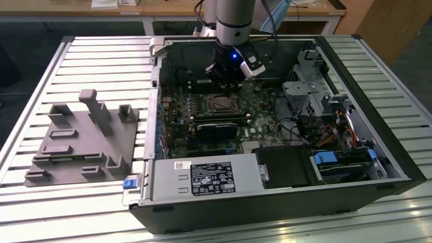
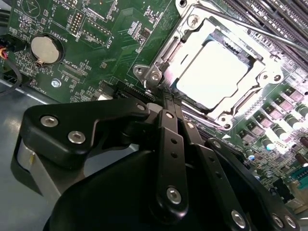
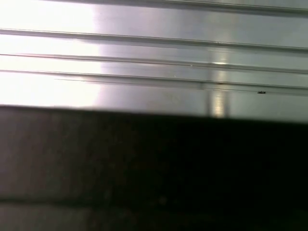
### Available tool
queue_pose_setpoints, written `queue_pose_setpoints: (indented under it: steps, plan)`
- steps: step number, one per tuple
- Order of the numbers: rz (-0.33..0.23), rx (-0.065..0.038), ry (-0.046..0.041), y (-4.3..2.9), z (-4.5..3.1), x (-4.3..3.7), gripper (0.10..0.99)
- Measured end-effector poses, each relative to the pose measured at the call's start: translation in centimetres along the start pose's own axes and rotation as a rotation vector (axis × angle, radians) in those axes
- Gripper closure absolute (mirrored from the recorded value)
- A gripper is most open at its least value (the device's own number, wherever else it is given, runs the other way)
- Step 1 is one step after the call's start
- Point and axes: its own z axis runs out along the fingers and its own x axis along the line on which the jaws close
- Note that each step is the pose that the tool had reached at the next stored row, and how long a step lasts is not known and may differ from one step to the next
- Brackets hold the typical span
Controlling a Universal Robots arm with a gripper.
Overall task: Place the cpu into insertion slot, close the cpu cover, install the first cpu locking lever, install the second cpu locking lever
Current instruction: 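Install the first cpu locking lever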
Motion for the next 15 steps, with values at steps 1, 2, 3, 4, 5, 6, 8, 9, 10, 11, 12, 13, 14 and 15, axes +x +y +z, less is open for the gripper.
queue_pose_setpoints:
  steps: [1,2,3,4,5,6,8,9,10,11,12,13,14,15]
  plan:
    - [0.0,0.0,0.0001,-0.01,-0.01,0.0,0.98]
    - [0.0,0.0,0.0003,-0.01,-0.02,0.01,0.98]
    - [0.0,0.001,0.0003,-0.01,-0.04,0.0,0.98]
    - [0.0,0.0,0.0002,0.0,-0.11,0.0,0.98]
    - [0.0,0.001,0.0004,-0.01,-0.16,0.0,0.98]
    - [0.0,0.0,0.0003,0.0,-0.16,0.0,0.98]
    - [0.0,0.004,0.0005,-0.01,-0.14,0.01,0.98]
    - [0.0,0.006,0.0006,0.0,-0.11,0.01,0.98]
    - [0.0,0.009,0.0007,0.0,-0.08,0.01,0.98]
    - [0.0,0.011,0.0008,0.0,-0.06,0.01,0.98]
    - [0.0,0.012,0.0009,-0.01,-0.03,0.01,0.98]
    - [0.0,0.014,0.001,0.0,-0.01,0.01,0.98]
    - [0.0,0.015,0.0011,0.0,0.02,0.01,0.98]
    - [0.0,0.017,0.0012,0.0,0.05,0.01,0.98]
